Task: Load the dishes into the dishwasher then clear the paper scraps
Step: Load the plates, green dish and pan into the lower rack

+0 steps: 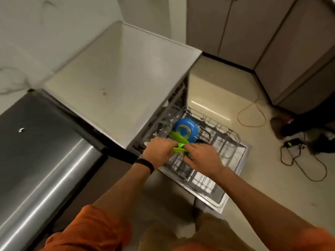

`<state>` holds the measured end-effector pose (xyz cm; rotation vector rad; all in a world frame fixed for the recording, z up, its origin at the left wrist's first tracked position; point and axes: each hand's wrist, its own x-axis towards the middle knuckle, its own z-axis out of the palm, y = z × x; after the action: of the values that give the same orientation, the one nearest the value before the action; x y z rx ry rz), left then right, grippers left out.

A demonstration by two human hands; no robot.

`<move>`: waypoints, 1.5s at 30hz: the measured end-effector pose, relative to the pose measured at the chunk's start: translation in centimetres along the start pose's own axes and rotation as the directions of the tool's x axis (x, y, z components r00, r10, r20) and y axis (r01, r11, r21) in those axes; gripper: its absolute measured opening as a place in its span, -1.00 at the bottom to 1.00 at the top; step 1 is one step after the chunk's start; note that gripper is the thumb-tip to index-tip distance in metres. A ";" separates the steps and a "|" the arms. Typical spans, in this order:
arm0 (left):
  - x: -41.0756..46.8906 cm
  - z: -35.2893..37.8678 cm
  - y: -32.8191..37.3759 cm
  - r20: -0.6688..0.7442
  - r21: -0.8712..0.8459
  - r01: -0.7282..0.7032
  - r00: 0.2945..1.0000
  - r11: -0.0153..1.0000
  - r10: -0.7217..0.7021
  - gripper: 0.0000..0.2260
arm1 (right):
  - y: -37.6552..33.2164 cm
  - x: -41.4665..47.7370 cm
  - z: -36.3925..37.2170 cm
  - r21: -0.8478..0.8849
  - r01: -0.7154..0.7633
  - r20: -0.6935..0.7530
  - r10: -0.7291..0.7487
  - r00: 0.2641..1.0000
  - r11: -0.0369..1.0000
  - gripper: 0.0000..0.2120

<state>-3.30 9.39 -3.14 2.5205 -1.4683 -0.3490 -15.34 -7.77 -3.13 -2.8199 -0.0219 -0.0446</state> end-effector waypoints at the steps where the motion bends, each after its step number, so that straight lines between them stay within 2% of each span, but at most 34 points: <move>1: 0.9 1.4 -0.3 0.022 0.011 0.003 1.000 1.000 -0.003 -0.88 | 1.2 -0.1 1.3 -0.004 -0.022 0.034 0.022 0.999 1.000 -0.74; 6: 3.8 9.8 -3.9 0.023 0.093 0.007 1.000 0.996 -0.009 -0.72 | 4.4 1.1 9.2 0.016 -0.131 0.160 0.126 0.979 0.991 -0.84; 10: 6.6 17.9 -8.7 0.033 0.072 0.044 0.998 0.996 -0.046 -0.70 | 6.6 4.2 17.4 -0.002 -0.241 0.166 0.238 0.957 0.971 -0.85; 16: 10.2 28.6 -15.3 0.026 0.055 0.115 0.993 0.992 -0.116 -0.76 | 9.8 8.3 29.8 0.000 -0.307 0.248 0.298 0.922 0.952 -0.74; 23: 12.6 36.0 -19.4 0.099 0.049 0.147 0.984 0.988 -0.151 -0.75 | 11.8 10.0 38.3 0.010 -0.352 0.241 0.339 0.909 0.936 -0.64; 29: 13.5 37.8 -21.2 0.066 0.015 0.122 0.990 0.992 -0.123 -0.57 | 12.5 10.9 41.1 0.034 -0.381 0.196 0.368 0.909 0.924 -0.69; 33: 14.4 38.0 -21.8 0.049 0.001 0.106 0.993 0.994 -0.106 -0.52 | 12.5 11.9 41.8 0.095 -0.409 0.209 0.383 0.900 0.908 -0.66; 37: 15.1 38.4 -22.9 0.045 0.006 0.072 0.996 0.997 -0.072 -0.61 | 13.0 13.0 42.0 0.123 -0.435 0.227 0.402 0.887 0.892 -0.67; 41: 16.2 38.4 -23.0 0.071 0.026 0.082 0.994 0.996 -0.084 -0.62 | 13.7 14.1 41.7 0.107 -0.472 0.265 0.432 0.862 0.875 -0.72; 45: 17.8 38.6 -23.7 0.192 0.019 0.110 0.975 0.994 -0.111 -0.78 | 14.5 15.0 41.4 0.084 -0.480 0.336 0.428 0.839 0.874 -0.65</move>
<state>13.02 3.15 -48.59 2.6453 -1.3979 -0.6227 1.16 -8.26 -46.51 -2.5604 0.5511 0.4856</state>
